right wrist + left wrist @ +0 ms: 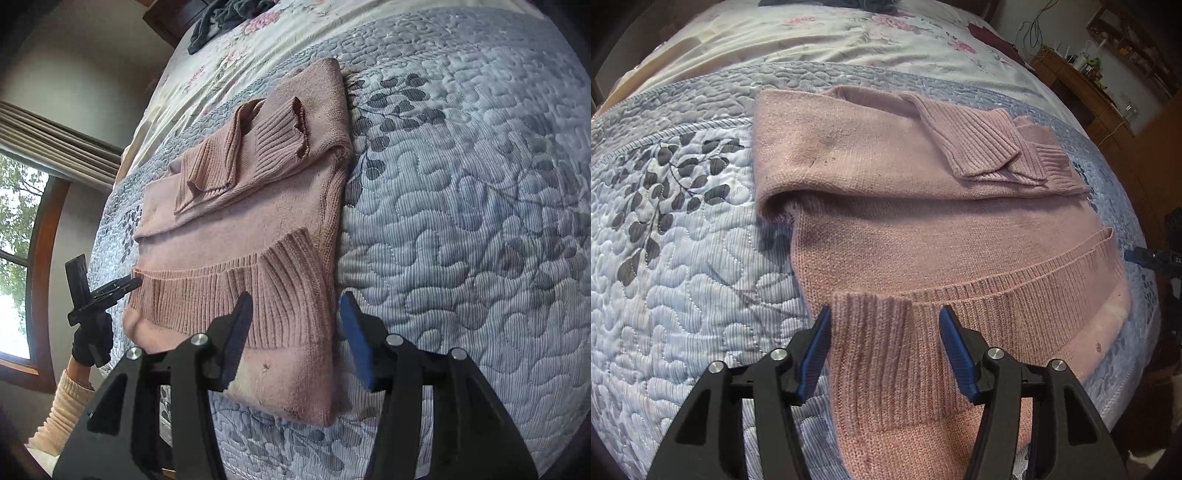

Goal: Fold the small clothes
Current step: 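Fold the hem up toward the collar with the left tool, release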

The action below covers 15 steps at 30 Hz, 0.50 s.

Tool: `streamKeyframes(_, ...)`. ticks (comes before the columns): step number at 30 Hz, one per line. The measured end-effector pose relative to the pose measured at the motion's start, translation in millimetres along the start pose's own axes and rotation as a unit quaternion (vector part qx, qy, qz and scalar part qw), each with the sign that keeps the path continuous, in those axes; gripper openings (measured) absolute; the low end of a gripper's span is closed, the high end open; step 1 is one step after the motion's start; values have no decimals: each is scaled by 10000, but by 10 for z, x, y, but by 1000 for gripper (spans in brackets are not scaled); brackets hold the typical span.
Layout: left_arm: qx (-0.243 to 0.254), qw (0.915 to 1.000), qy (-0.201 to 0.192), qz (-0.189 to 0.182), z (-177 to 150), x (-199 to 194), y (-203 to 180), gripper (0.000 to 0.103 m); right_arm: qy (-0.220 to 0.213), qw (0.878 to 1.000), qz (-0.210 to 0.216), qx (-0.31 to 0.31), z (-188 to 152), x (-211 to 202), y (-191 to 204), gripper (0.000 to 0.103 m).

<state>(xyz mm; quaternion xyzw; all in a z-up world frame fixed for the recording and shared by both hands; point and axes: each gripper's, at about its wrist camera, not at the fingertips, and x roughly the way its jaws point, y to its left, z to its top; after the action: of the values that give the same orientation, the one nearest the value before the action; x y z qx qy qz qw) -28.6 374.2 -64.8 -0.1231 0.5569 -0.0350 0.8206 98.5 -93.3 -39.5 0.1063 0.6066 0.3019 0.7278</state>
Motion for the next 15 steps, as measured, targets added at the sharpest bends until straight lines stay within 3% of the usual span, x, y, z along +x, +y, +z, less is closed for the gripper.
streamKeyframes(6, 327, 9994, 73, -6, -37, 84, -109, 61, 221, 9949, -518, -841, 92, 203, 250, 54)
streamKeyframes(12, 603, 9981, -64, 131, -64, 113, -179, 57, 393, 9867, -1022, -1201, 195, 532, 313, 54)
streamKeyframes(15, 561, 9983, -123, 140, -64, 102, -160, 47, 393, 9824, -1206, -1372, 183, 607, 335, 31)
